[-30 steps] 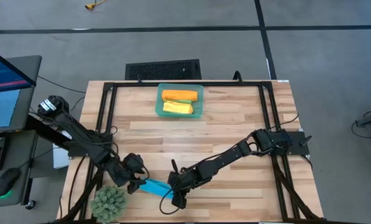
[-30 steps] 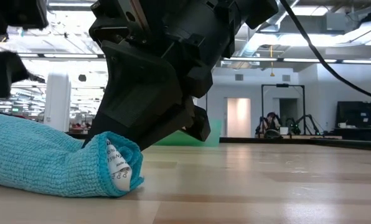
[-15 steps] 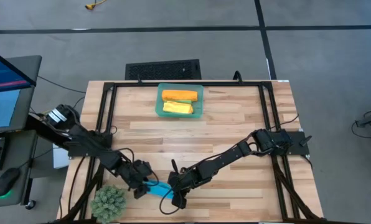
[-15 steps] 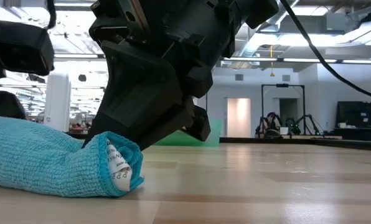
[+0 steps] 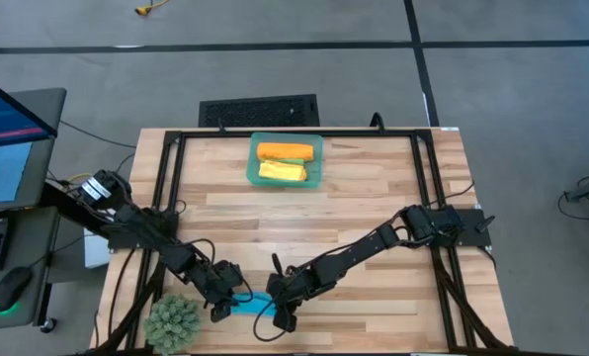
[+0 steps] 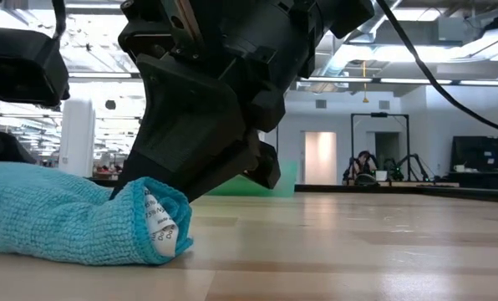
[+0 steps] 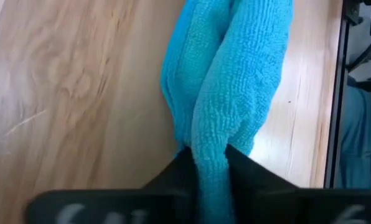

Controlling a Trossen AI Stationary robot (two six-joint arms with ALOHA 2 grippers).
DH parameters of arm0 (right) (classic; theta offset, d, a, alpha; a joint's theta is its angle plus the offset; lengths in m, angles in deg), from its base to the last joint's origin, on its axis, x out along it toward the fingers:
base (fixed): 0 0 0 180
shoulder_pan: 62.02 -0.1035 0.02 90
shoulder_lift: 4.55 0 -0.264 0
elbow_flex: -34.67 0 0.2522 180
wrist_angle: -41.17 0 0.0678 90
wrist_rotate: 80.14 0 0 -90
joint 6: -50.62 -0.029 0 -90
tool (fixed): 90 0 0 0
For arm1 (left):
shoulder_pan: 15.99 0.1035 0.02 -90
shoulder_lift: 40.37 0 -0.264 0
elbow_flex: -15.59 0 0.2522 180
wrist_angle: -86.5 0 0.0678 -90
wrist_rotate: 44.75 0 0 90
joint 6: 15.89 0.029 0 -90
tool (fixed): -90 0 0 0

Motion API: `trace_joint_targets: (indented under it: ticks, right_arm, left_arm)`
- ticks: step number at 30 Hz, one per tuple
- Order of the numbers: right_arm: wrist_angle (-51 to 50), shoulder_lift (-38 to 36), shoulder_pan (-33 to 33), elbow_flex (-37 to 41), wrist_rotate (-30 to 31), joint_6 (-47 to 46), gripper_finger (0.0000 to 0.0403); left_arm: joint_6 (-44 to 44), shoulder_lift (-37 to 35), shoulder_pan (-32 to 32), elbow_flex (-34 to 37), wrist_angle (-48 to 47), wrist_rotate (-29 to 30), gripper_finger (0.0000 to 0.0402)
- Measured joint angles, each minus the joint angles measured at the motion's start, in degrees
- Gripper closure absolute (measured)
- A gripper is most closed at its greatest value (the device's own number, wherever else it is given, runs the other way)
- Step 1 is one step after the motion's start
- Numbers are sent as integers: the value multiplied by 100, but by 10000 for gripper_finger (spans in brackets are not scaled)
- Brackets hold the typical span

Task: Roll microfiber towels into tight, uniform cylinder then place into a basket
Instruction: Put the blue towel into the bin

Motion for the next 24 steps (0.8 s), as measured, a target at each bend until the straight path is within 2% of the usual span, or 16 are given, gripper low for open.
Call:
trace_joint_targets:
  ticks: [3, 6, 10, 14, 19, 24]
  right_arm:
    - [-6, -11, -2, 0, 2, 132, 382]
    - [-125, -22, -1, -78, 3, 212, 383]
    - [-764, -35, -2, -428, 149, 609, 382]
    - [-1660, 4, 9, -944, 469, 1073, 383]
    - [-2817, 9, 62, -1485, 1245, 1472, 381]
    - [-3496, 2, 211, -1743, 1704, 1723, 384]
  left_arm:
    - [112, -39, 0, 0, -16, -1, 389]
    - [299, -170, 50, 2, -57, -79, 381]
    - [546, -457, 154, 7, -105, -107, 376]
    - [900, -799, 354, 7, -375, -36, 386]
    - [1485, -1268, 691, 4, -788, 107, 386]
    - [2099, -1532, 1160, 4, -1105, 151, 383]
